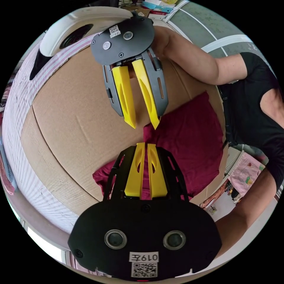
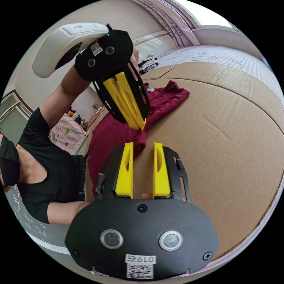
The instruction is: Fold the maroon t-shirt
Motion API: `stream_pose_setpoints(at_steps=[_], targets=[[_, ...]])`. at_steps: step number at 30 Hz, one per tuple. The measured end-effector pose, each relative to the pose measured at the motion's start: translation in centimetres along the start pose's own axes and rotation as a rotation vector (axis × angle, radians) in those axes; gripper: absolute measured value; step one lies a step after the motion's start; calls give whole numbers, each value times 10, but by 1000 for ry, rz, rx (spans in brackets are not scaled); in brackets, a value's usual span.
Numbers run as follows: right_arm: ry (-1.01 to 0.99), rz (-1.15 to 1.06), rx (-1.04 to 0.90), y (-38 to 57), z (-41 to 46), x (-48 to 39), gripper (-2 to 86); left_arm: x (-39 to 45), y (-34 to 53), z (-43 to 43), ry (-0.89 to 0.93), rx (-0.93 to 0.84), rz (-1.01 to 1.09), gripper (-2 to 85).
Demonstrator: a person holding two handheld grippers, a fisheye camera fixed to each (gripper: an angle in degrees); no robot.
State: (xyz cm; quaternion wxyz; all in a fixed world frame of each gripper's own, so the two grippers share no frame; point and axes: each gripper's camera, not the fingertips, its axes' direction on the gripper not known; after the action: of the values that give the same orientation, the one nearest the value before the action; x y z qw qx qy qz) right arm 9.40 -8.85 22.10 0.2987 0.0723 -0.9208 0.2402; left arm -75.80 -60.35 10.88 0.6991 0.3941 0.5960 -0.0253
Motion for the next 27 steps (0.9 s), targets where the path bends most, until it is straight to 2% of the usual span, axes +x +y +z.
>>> stream_pose_setpoints(at_steps=[4, 14, 27], targets=[[-41, 13, 59, -2, -11, 4, 77, -6, 4, -8, -16, 17, -6, 9], [-46, -20, 0, -21, -14, -8, 31, -26, 24, -29, -4, 42, -33, 10], [-128, 172, 4, -37, -35, 20, 13, -58, 55, -52, 33, 49, -135, 16]])
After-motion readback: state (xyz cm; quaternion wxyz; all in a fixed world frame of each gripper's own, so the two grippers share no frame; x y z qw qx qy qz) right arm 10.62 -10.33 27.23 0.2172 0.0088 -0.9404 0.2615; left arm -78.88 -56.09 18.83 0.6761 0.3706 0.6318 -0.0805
